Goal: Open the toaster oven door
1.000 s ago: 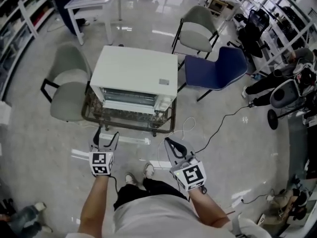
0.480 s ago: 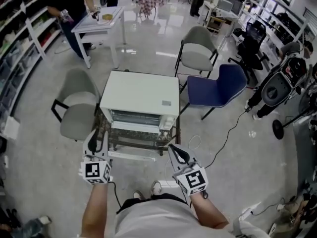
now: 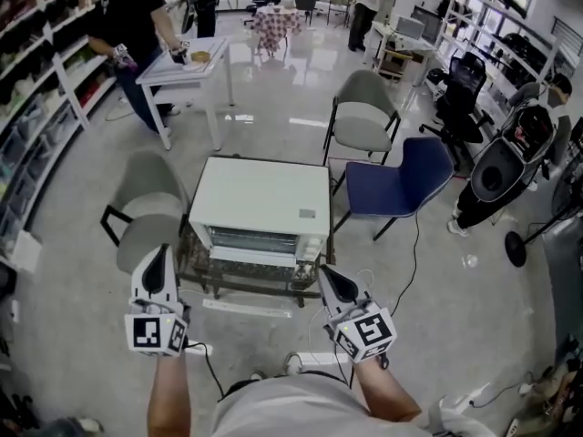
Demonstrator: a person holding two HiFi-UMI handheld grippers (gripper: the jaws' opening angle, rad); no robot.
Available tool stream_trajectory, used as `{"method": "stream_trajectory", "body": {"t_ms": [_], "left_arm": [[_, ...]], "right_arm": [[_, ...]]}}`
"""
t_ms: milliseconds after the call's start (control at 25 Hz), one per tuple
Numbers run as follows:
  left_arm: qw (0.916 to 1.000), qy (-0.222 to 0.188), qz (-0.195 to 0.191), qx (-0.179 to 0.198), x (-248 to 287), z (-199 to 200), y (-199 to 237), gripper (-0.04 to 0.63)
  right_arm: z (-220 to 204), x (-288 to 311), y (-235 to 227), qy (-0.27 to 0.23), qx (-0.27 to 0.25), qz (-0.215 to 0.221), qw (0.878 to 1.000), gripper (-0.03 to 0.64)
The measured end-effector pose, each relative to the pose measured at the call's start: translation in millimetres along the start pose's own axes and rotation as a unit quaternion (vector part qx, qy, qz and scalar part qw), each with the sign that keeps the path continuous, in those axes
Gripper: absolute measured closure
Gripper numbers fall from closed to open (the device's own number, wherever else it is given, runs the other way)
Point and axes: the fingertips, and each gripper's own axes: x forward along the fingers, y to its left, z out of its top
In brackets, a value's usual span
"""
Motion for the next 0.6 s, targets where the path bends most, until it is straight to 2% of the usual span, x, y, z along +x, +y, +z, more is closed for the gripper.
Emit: {"method": "stream_trajectory", "body": {"t_ms": [320, 600], "left_arm": [[0.9994, -0.011, 0.028, 0.017, -53, 37, 19, 0.577], [0.9988, 0.006, 0.049, 0.005, -109, 25, 10, 0.577]], "right_arm": [[27, -12, -26, -0.021, -0.015, -0.016, 1.0, 0.594], [31, -58, -54, -0.014, -0.022, -0.074, 0.997, 0.594]]}}
